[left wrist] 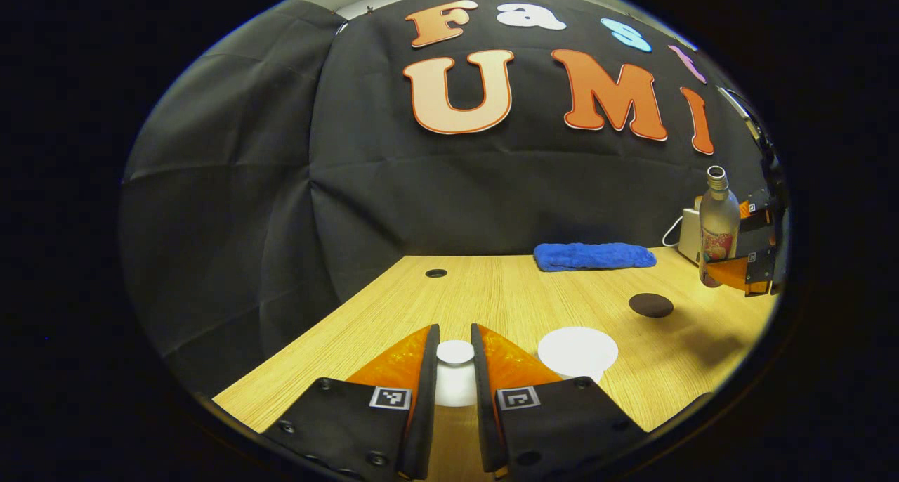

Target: Open the teacup lid with one hand, grasp the water bottle and pour water into the teacup with the other hand; after pouring, place the water bottle on the coaster and then close the teacup lid.

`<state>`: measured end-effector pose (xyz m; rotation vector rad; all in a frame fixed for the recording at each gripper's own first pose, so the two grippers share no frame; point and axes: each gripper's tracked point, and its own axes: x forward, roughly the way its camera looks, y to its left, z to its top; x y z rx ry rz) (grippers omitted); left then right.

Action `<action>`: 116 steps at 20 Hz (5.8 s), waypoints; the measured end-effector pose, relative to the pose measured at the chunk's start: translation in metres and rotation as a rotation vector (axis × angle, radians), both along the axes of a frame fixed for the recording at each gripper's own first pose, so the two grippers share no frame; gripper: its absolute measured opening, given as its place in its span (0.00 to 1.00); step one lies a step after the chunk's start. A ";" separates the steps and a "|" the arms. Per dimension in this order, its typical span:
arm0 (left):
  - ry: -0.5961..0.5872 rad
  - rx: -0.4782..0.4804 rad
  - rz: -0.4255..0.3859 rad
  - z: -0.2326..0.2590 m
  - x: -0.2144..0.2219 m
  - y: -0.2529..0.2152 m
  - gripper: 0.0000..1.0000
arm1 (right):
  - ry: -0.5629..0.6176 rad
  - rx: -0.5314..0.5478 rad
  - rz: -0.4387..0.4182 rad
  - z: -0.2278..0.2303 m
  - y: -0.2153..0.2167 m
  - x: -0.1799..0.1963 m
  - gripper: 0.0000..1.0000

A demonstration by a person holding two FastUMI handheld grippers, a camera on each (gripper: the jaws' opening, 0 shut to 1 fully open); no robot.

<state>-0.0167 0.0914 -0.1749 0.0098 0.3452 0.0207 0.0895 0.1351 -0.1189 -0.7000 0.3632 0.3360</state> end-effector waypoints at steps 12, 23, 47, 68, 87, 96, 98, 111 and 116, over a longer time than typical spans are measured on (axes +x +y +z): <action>-0.008 -0.002 0.078 -0.001 -0.028 0.046 0.30 | -0.072 -0.250 0.200 -0.014 0.075 0.008 0.78; -0.020 -0.019 0.099 -0.002 -0.037 0.059 0.31 | -0.142 -0.478 0.289 -0.033 0.097 0.020 0.78; -0.014 -0.022 0.117 -0.010 -0.043 0.073 0.31 | -0.426 -0.899 0.391 -0.001 0.108 0.039 0.78; -0.012 -0.020 0.127 -0.011 -0.042 0.080 0.31 | -0.622 -1.059 0.344 0.052 0.085 0.072 0.77; 0.000 -0.009 0.121 -0.010 -0.045 0.073 0.31 | -0.727 -1.182 0.452 0.040 0.112 0.058 0.74; -0.012 -0.017 0.106 -0.008 -0.043 0.063 0.30 | -0.561 -1.010 0.495 -0.004 0.111 0.046 0.77; -0.013 -0.023 0.104 -0.008 -0.041 0.060 0.30 | -0.492 -0.912 0.488 -0.011 0.113 0.041 0.78; -0.057 -0.049 0.007 0.019 -0.015 0.003 0.30 | -0.151 -0.202 0.200 -0.013 0.051 0.061 0.79; -0.079 -0.081 -0.046 0.028 -0.002 -0.032 0.31 | -0.033 0.071 0.080 -0.029 0.013 0.072 0.79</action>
